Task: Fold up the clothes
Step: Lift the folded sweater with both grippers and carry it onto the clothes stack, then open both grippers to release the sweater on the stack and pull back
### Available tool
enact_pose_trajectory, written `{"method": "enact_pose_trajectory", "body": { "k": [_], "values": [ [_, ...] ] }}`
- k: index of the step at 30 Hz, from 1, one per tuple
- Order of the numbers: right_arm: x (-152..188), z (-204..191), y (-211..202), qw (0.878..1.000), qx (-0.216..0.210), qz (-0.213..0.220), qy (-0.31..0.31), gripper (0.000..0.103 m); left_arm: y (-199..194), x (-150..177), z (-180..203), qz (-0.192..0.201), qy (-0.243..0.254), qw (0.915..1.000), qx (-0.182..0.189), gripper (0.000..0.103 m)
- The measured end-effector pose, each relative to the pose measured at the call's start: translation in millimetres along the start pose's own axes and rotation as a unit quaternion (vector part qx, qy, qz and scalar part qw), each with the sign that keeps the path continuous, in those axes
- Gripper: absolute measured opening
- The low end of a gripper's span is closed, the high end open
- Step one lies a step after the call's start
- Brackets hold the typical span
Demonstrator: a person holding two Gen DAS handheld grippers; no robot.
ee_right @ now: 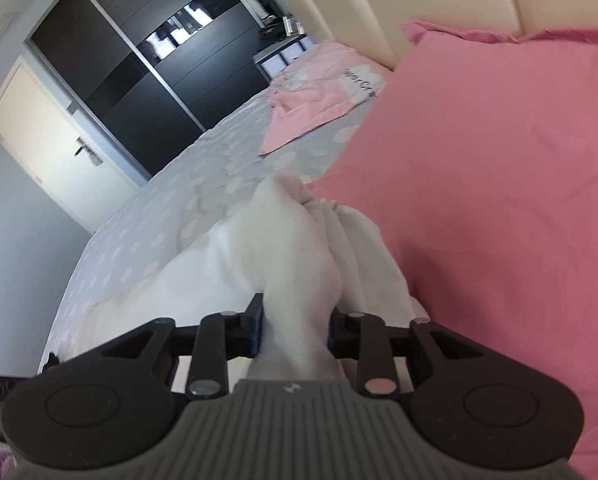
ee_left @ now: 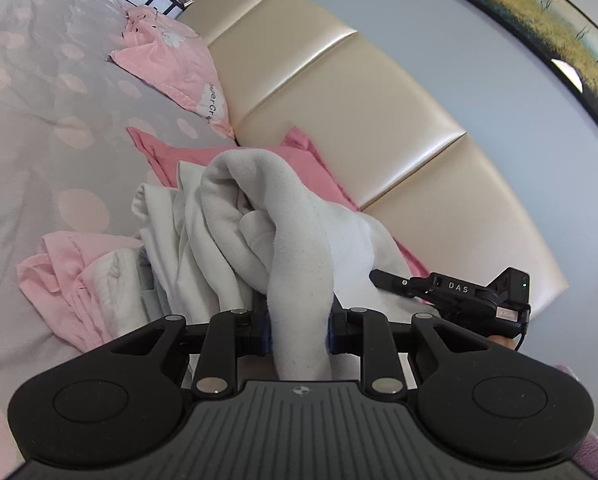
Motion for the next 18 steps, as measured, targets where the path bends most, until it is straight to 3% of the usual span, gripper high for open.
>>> {"method": "enact_pose_trajectory", "body": {
  "k": [3,6,8,10,12,14,18],
  "values": [
    [0.4,-5.2,-9.6,0.999,0.022,0.02,-0.01,0.049,-12.4,-7.5,14.2,-0.006,0.037,0.999,-0.025,0.027],
    [-2.2,-10.3,-28.7,0.997,0.056,0.054,-0.025,0.051,-28.5,-12.4,31.3,-0.01,0.094,0.9939,-0.057,0.029],
    [-5.3,-14.9,-45.2,0.992,0.08,0.084,-0.04,0.051,-42.9,-18.0,43.2,0.009,0.153,0.9838,-0.094,0.029],
    [-8.4,-24.7,-59.9,0.987,0.096,0.118,-0.059,0.049,-57.3,-26.4,56.0,0.038,0.2,0.972,-0.117,0.029],
    [-10.9,-40.2,-69.8,0.981,0.098,0.147,-0.078,0.037,-60.0,-36.3,67.5,0.049,0.224,0.9675,-0.108,0.027],
    [-11.9,-58.9,-69.7,0.978,0.088,0.163,-0.095,0.028,-53.2,-45.5,76.3,0.048,0.231,0.9662,-0.104,0.024],
    [-9.0,-88.2,-42.4,0.977,0.07,0.155,-0.127,0.027,-27.1,-51.5,84.2,0.034,0.241,0.9645,-0.102,0.021]
  ]
}}
Point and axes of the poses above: each gripper's, at about its wrist camera, not at the fingertips, and y roughly the way its jaws point, z to its right, x to its underside, the point moved 6 cm from there along y, roughly the way its jaws point, and after that the axes turned 10 degrees about y, right-handed, at the moved point
